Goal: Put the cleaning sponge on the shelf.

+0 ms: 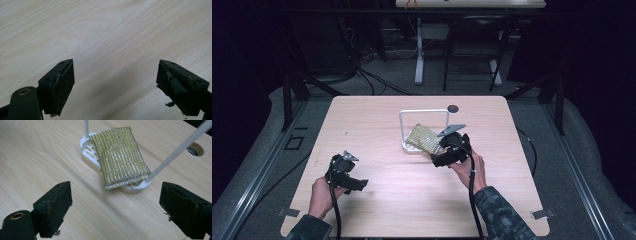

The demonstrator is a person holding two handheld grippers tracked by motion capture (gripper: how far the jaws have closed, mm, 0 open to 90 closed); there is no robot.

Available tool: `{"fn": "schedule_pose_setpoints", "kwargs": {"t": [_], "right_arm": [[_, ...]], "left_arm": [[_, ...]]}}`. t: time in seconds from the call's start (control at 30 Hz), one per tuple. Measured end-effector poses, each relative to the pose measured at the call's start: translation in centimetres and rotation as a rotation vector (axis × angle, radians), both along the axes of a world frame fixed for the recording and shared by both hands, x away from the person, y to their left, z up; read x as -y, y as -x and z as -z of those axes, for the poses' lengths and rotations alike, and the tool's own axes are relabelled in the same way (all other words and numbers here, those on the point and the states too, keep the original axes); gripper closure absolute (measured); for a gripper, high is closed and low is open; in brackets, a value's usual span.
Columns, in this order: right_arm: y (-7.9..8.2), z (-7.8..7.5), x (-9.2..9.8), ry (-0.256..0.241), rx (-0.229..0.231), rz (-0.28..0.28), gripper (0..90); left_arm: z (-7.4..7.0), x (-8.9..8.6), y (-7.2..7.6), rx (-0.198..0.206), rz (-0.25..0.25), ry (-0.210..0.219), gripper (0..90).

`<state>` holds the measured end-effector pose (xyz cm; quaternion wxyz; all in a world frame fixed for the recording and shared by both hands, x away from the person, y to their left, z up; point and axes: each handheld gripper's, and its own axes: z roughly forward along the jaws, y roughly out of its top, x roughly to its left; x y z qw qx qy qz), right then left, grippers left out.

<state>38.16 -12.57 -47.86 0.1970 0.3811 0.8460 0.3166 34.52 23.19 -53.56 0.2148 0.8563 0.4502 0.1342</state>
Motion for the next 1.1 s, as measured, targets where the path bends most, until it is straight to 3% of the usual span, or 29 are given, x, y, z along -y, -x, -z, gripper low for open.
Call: {"fn": "schedule_pose_setpoints", "kwargs": {"t": [0.17,0.33,0.4,0.43,0.53,0.6,0.7,0.8,1.0,1.1], "right_arm": [[0.8,-0.2,1.8,0.006,-0.017,0.017,7.2],[2.7,-0.1,5.2,0.011,-0.053,0.063,3.1],[4.5,0.9,7.6,0.015,-0.099,0.099,0.1],[4.5,0.9,7.6,0.015,-0.099,0.099,0.1],[6.2,2.6,10.7,-0.030,-0.152,0.154,0.0],[6.8,3.2,11.7,-0.030,-0.166,0.178,0.0],[7.8,3.6,12.4,-0.016,-0.166,0.202,0.0],[8.6,3.7,13.3,-0.024,-0.164,0.237,0.0],[9.4,5.1,14.7,-0.015,-0.217,0.278,0.0],[9.5,5.1,14.9,-0.010,-0.218,0.281,0.0]], "left_arm": [[0.0,0.1,0.1,0.004,-0.001,-0.001,14.9],[-0.1,0.0,0.2,0.006,-0.001,0.013,14.7],[0.1,0.0,0.1,0.002,0.004,0.014,14.4],[0.1,0.0,0.1,0.002,0.004,0.014,14.3],[0.3,0.4,-0.3,-0.011,0.006,0.008,12.5],[0.2,0.6,-0.2,-0.010,0.011,0.009,11.2],[0.1,1.0,0.3,-0.004,0.049,0.008,6.2],[0.3,1.0,0.1,-0.031,0.075,-0.006,0.4],[0.3,0.9,-0.1,-0.023,0.089,0.007,0.1],[0.2,0.7,-0.1,-0.028,0.102,0.013,0.1]]}}
